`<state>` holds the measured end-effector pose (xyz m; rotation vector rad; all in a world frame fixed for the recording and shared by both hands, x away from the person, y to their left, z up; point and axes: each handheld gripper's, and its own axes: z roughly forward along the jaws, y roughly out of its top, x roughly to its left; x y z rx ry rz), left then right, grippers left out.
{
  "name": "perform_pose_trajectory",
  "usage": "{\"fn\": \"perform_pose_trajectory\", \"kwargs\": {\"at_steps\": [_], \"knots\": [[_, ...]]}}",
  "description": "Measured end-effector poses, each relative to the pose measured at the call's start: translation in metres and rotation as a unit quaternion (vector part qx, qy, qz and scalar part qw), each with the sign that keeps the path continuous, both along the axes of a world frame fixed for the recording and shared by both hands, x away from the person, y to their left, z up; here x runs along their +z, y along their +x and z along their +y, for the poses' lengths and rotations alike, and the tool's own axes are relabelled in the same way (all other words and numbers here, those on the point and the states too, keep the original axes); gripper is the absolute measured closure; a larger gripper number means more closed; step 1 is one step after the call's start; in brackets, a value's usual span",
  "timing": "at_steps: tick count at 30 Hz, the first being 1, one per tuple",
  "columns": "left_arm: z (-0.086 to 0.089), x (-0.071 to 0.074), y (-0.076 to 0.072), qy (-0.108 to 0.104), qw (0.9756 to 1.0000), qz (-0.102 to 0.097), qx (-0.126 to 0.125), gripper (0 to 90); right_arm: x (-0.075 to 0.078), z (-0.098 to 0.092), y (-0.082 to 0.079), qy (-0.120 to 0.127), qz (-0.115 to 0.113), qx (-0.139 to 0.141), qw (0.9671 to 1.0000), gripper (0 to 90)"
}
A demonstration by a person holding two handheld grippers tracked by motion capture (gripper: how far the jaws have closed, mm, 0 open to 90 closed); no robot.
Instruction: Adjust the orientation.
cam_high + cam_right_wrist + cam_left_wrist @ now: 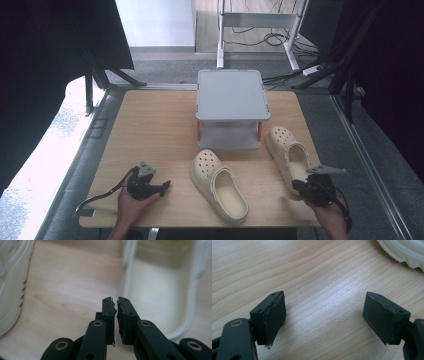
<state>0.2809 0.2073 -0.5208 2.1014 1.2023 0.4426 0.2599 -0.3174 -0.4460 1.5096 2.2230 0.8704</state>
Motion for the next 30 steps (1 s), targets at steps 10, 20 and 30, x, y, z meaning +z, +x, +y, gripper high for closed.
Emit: {"fn": "perform_pose_trajectory", "kwargs": {"at_steps": [10,20,30], "knots": [[0.0,0.0,0.0,0.0,1.0,0.0,0.0,19.0,0.013,-0.044,0.049,-0.002,0.005,-0.044,0.999,75.1],[0.0,0.0,0.001,0.0,1.0,0.0,0.0,19.0,0.011,-0.048,0.086,-0.018,0.012,-0.056,0.9982,67.9],[0.0,0.0,0.001,0.0,1.0,0.0,-0.001,19.0,0.003,-0.047,0.118,-0.02,0.054,-0.038,0.9976,66.7]]}}
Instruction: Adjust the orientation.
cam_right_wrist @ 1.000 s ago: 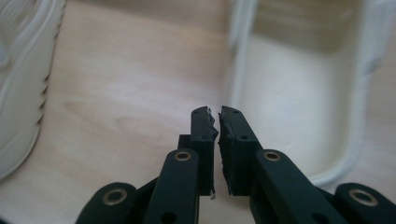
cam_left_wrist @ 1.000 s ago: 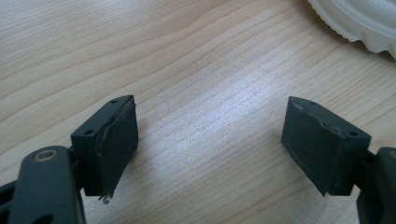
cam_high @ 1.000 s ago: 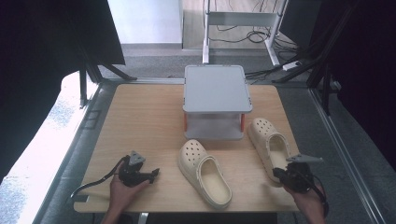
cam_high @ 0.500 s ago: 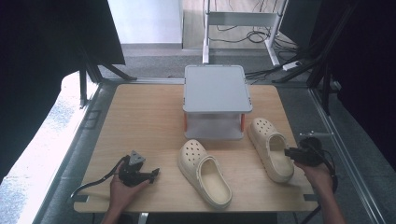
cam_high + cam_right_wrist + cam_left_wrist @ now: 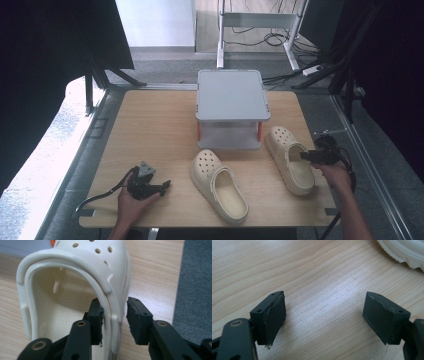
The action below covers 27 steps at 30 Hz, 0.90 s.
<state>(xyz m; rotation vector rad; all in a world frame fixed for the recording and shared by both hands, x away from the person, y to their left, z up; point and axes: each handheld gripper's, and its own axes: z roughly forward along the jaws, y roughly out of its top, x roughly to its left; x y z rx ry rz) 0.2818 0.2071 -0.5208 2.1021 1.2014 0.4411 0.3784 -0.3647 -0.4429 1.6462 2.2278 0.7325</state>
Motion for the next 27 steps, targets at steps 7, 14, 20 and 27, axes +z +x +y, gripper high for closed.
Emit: {"fn": "perform_pose_trajectory", "kwargs": {"at_steps": [7,14,20,27], "knots": [[0.0,0.0,0.0,0.0,1.0,0.0,0.0,19.0,0.003,0.006,0.003,-0.025,0.002,0.0,0.9997,76.8],[0.0,0.0,0.0,0.0,1.0,0.0,0.0,19.1,0.017,0.004,-0.018,0.003,-0.011,0.016,0.9998,77.4],[0.0,0.0,0.0,0.001,1.0,0.0,0.001,19.0,0.033,0.023,-0.046,0.032,-0.034,0.056,0.9973,77.5],[0.0,0.0,0.0,0.0,1.0,0.0,0.0,19.0,0.026,0.071,-0.047,0.034,-0.037,0.105,0.9933,77.4]]}}
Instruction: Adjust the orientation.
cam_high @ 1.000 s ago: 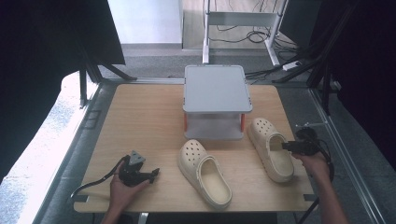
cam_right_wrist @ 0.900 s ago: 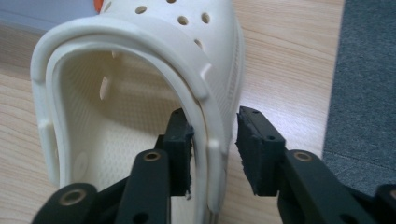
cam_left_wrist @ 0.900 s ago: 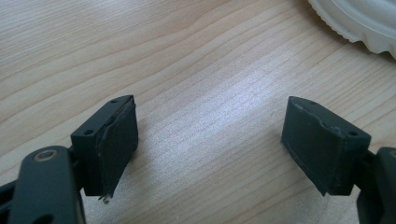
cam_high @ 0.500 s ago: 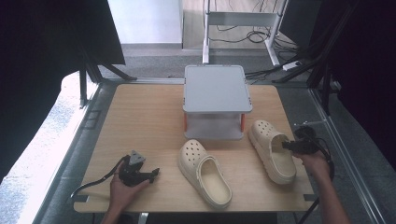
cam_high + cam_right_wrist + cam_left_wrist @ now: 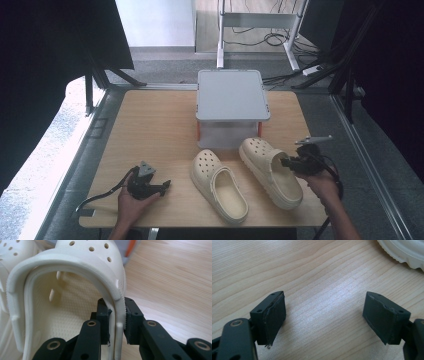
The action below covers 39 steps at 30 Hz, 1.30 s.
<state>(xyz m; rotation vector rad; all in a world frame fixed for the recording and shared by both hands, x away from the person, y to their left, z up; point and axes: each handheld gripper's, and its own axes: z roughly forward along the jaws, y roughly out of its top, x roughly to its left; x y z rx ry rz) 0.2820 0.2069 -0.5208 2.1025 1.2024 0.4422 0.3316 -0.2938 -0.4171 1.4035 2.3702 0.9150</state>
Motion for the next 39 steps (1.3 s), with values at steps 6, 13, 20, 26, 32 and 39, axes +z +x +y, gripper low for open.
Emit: {"fn": "perform_pose_trajectory", "kwargs": {"at_steps": [6,13,20,26,32,39], "knots": [[0.0,0.0,0.0,0.0,1.0,0.0,0.0,18.9,-0.006,0.031,0.006,-0.004,-0.005,0.016,0.9999,77.4],[0.0,0.0,0.0,-0.001,1.0,0.0,0.0,19.0,-0.014,0.058,0.009,-0.018,-0.014,0.034,0.9991,77.4],[0.0,0.0,0.0,-0.001,1.0,0.0,0.0,19.0,-0.021,0.079,0.009,-0.025,-0.022,0.039,0.9987,77.3],[0.0,0.0,0.0,-0.001,1.0,0.0,-0.001,19.0,-0.027,0.089,0.006,-0.031,-0.026,0.042,0.9983,76.4],[0.0,0.0,0.0,-0.001,1.0,0.0,-0.001,19.0,-0.029,0.089,0.005,-0.031,-0.027,0.052,0.9978,74.6],[0.0,0.0,0.0,-0.001,1.0,0.0,-0.001,19.0,-0.029,0.087,0.004,-0.035,-0.029,0.075,0.9962,75.4]]}}
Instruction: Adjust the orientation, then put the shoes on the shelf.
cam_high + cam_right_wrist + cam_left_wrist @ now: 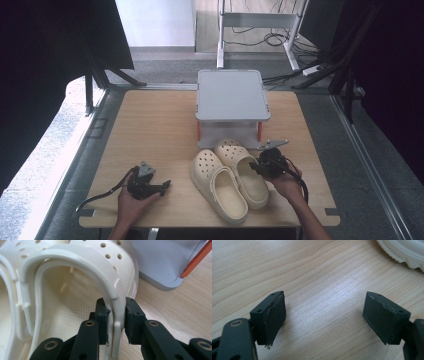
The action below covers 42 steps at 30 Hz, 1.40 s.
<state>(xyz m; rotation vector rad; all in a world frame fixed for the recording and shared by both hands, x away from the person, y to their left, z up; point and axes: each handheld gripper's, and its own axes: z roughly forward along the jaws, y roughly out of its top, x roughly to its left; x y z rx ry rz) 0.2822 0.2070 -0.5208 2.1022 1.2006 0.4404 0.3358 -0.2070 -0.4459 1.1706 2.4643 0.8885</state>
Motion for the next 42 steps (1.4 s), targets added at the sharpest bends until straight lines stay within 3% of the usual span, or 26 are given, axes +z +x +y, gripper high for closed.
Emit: {"fn": "perform_pose_trajectory", "kwargs": {"at_steps": [7,23,31,36,42], "knots": [[0.0,0.0,0.0,0.001,1.0,0.0,0.0,19.0,0.0,-0.005,0.001,0.001,0.011,0.01,0.9999,75.7],[0.0,0.0,0.0,0.001,1.0,0.0,-0.001,19.0,0.002,-0.005,-0.002,-0.004,0.01,0.02,0.9997,74.5],[0.0,0.0,0.0,0.001,1.0,0.0,-0.001,19.0,0.006,-0.008,-0.004,0.011,0.018,0.015,0.9997,57.5],[0.0,0.0,0.0,0.0,1.0,0.0,-0.001,19.0,0.02,-0.016,-0.016,0.025,0.007,-0.003,0.9997,52.6],[0.0,0.0,0.0,0.001,1.0,0.0,-0.001,19.0,0.035,-0.013,-0.039,0.049,0.006,0.006,0.9987,48.7]]}}
